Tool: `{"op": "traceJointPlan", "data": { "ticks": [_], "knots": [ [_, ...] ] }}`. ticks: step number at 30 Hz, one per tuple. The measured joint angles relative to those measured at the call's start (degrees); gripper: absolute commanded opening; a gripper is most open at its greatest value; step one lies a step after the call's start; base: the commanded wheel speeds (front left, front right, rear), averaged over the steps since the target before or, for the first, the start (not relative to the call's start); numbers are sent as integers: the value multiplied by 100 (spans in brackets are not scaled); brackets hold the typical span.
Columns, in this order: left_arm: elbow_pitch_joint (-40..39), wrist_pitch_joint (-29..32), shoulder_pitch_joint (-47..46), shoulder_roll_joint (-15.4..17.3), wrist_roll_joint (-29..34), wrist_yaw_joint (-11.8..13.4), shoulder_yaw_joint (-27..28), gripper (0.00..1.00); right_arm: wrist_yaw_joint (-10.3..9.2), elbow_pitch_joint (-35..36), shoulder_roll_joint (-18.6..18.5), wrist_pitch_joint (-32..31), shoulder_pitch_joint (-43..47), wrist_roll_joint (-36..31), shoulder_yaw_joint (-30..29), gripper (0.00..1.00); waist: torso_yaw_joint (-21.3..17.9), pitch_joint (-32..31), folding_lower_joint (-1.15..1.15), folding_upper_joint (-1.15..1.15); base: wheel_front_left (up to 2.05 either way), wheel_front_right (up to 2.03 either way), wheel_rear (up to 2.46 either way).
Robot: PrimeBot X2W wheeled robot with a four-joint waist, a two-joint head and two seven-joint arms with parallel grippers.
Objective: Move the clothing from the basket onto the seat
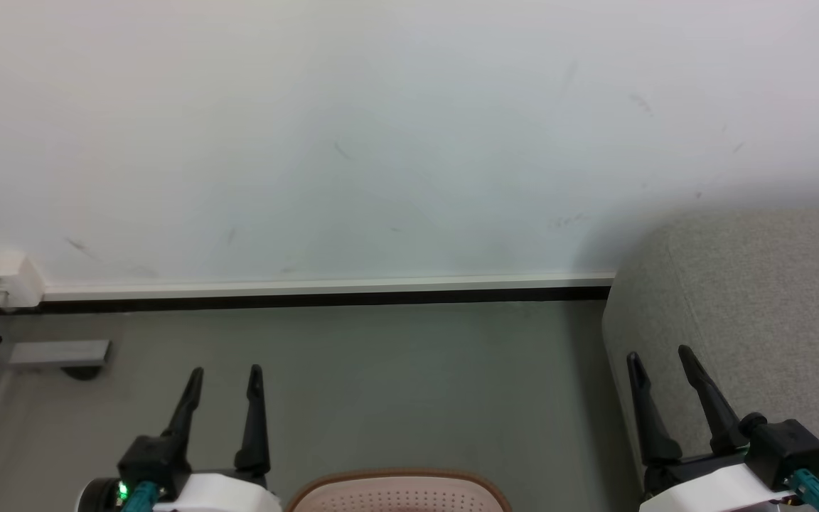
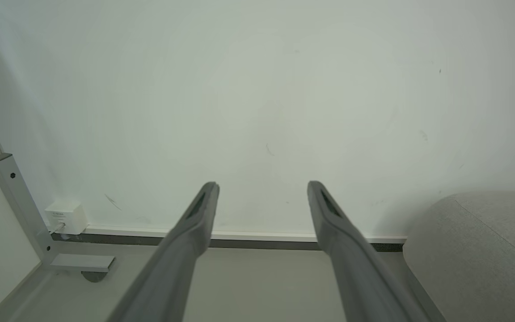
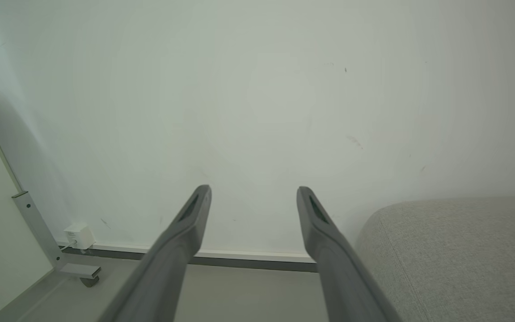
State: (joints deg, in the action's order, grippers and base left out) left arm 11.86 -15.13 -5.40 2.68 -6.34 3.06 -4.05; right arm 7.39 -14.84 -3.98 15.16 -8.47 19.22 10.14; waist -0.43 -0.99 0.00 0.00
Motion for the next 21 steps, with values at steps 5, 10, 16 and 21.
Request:
{"op": "traceJointPlan", "data": {
  "ticks": [5,10,16,21],
  "knots": [
    [3,0,0,0,-31,-8,11,100,0,-7,-3,0,-13,14,18,100,-21,-4,0,0,0,0,0],
    [4,0,0,0,-32,-24,22,100,0,-5,-8,0,-26,20,11,100,-50,-2,0,0,0,0,0],
    [5,0,-1,0,-77,-25,32,100,0,-7,-5,0,-26,104,-40,100,-79,16,0,0,0,0,0],
    [13,0,-14,0,-80,-34,35,100,0,-5,3,0,-35,147,-71,100,-94,51,0,0,0,0,0]
  ]
}}
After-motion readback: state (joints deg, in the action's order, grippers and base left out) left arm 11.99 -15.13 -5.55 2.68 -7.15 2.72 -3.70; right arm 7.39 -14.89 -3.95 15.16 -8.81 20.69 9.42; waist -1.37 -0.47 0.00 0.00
